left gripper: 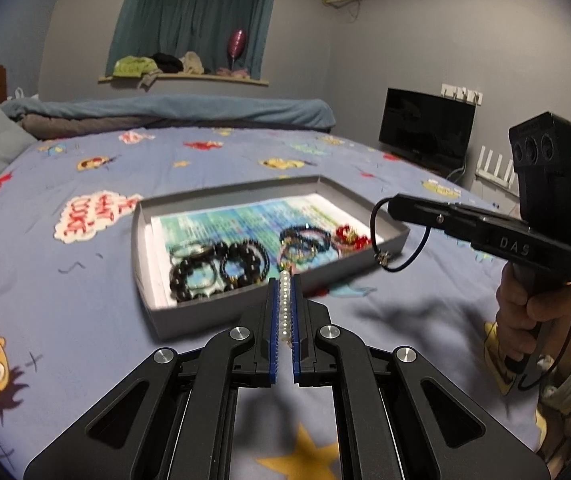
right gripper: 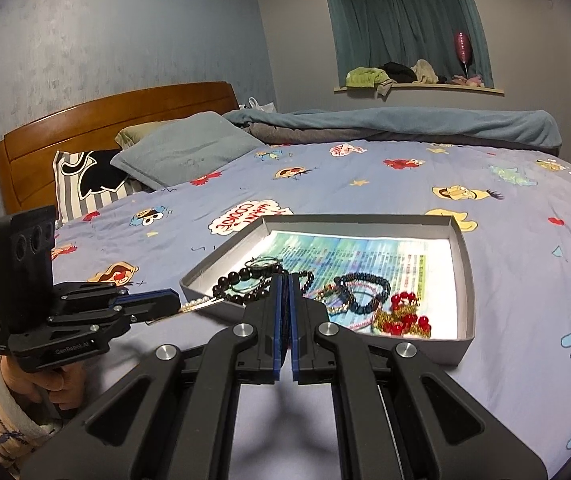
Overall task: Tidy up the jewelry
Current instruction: 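Carry the pearl hairpin into the box with the left tool while the right drops the hair tie there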
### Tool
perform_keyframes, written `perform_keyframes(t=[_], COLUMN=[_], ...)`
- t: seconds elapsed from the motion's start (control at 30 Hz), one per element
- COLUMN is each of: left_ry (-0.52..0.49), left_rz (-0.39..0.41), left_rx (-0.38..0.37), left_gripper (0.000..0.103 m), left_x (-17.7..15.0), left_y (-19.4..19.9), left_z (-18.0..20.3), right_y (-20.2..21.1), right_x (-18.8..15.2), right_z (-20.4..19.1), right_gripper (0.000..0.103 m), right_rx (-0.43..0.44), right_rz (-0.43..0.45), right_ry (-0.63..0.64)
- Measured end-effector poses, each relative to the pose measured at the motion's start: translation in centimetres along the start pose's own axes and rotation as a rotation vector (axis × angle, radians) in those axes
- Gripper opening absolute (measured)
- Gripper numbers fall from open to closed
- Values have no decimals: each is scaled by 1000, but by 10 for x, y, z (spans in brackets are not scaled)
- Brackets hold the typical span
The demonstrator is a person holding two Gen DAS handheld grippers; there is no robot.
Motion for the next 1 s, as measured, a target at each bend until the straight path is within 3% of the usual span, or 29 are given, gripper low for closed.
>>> perform_keyframes(t=[0.33,0.73,1.0], left_ry=[-22,-33,-22], left_rz=[31,34,2], left_rx=[24,38,46], left_gripper=[6,6,6], left_x=[24,43,50], left_y=[-13,-38,-68], left_z=[-5,-9,-11], right_y=[-13,-33,-53], right_x=[21,23,27], right_z=[6,25,42], right_gripper=[3,3,3], right_rx=[-7,-39,-60], right_rz=[24,10,-3], right_ry=[17,9,-4])
Point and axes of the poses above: each gripper's, at about its wrist camera, not at the fingertips, and y roughly against the way its jaws point, z to its right, x to its top, the point moved 9 cm from there along -y, roughly the way its jaws point, and after that the axes turned 6 degrees about x, right-handed, at the moved point
